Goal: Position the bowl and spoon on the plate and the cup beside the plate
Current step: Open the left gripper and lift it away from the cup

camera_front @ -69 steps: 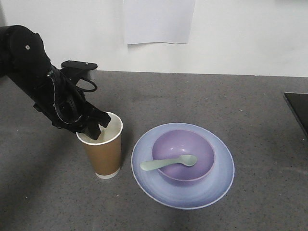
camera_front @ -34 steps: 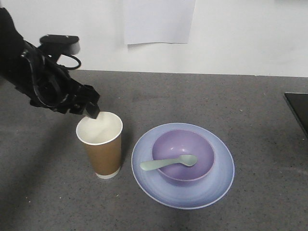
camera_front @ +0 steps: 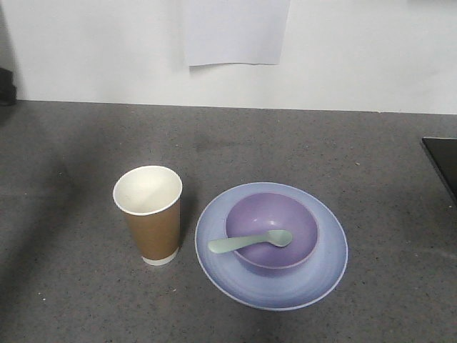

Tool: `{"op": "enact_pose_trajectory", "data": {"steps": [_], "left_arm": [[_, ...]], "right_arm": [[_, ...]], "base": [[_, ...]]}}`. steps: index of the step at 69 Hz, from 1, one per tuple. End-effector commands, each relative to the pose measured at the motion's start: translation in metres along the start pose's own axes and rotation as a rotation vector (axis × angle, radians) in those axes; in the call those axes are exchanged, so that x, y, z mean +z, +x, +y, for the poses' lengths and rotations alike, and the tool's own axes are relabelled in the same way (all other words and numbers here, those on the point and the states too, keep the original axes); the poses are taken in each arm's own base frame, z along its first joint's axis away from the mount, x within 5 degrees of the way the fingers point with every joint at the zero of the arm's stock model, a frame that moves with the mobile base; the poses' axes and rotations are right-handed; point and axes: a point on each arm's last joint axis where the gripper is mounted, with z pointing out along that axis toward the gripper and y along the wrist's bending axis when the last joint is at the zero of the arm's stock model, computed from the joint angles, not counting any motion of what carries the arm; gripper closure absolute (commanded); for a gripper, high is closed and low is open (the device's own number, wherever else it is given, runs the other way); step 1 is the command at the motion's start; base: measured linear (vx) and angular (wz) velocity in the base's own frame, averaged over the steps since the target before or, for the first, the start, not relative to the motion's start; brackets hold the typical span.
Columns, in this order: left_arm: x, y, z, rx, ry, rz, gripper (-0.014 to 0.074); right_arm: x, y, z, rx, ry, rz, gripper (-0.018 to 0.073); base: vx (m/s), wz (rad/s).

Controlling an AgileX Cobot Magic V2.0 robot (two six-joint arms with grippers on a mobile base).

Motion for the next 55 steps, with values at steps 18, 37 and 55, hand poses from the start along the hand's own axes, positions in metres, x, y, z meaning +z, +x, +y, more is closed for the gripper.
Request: {"op": "enact_pose_trajectory", "data": {"steps": [18,37,55], "left_arm": [[-0.038,0.075,0.022,-0.053,0.001,-0.316,0.0059],[-0.045,0.146,0.034,-0.028,0.029,-0.416,0.0227],[-0.055,0.165,0.038,-0.035,0.037,-0.47,0.0604]], "right_arm": [[0.0,0.046,-0.002,-0.027,0.063,-0.188,0.0038],[-0.004,0.073,0.0,-0.046,0.087,-0.272,0.0189],[-0.007,0.072,0.0,-0.046,0.093,-0.31,0.057]], "base": [[0.0,0.0],[0.0,0.0],[0.0,0.0]]}}
